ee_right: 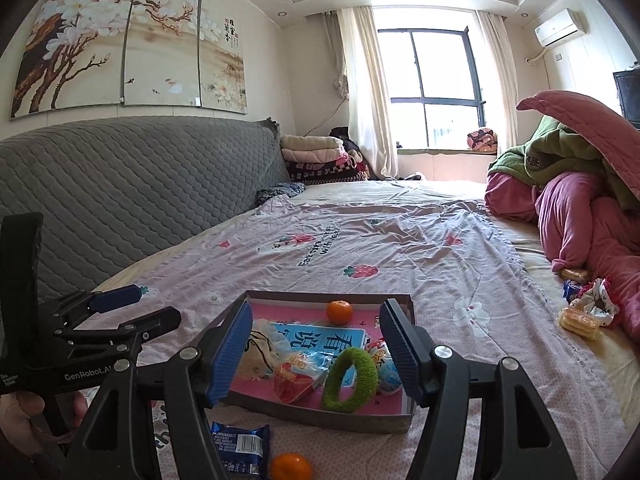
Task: Organize objects
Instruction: 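Move both grippers toward the blue snack packet and orange on the sheet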
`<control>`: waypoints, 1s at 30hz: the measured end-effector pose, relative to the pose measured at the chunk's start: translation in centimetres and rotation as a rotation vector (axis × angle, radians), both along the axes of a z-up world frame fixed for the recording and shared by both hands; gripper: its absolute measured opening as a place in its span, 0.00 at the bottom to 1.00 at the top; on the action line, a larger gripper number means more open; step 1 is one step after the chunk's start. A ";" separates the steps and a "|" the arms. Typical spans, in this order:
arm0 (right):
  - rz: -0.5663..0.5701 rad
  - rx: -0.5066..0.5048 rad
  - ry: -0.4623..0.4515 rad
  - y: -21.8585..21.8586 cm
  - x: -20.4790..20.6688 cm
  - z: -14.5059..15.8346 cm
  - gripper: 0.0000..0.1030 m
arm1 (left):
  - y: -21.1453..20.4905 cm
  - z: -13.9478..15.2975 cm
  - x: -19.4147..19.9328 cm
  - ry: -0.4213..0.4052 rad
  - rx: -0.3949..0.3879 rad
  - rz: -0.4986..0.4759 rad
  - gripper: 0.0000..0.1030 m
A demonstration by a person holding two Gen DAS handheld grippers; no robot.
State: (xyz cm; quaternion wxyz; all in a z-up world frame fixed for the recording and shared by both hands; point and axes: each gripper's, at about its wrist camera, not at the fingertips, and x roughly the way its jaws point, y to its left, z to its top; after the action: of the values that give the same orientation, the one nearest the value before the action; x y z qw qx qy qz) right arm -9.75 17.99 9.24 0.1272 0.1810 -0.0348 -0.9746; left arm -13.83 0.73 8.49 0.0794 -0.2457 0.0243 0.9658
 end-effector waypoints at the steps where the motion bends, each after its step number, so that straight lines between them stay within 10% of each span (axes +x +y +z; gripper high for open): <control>1: 0.000 -0.001 0.001 0.1 0.1 0.0 0.64 | 0.1 0.0 0.1 0.001 -0.004 -0.003 0.75; 30: 0.002 -0.024 -0.030 1.3 1.9 -0.7 0.72 | 1.4 -1.9 3.4 -0.058 -0.029 -0.065 0.75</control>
State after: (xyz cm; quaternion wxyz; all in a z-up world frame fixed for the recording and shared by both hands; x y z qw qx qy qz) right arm -7.82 19.31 8.50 0.1296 0.1941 -0.0480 -0.9712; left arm -10.46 2.12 6.62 0.1077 -0.2740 0.0441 0.9547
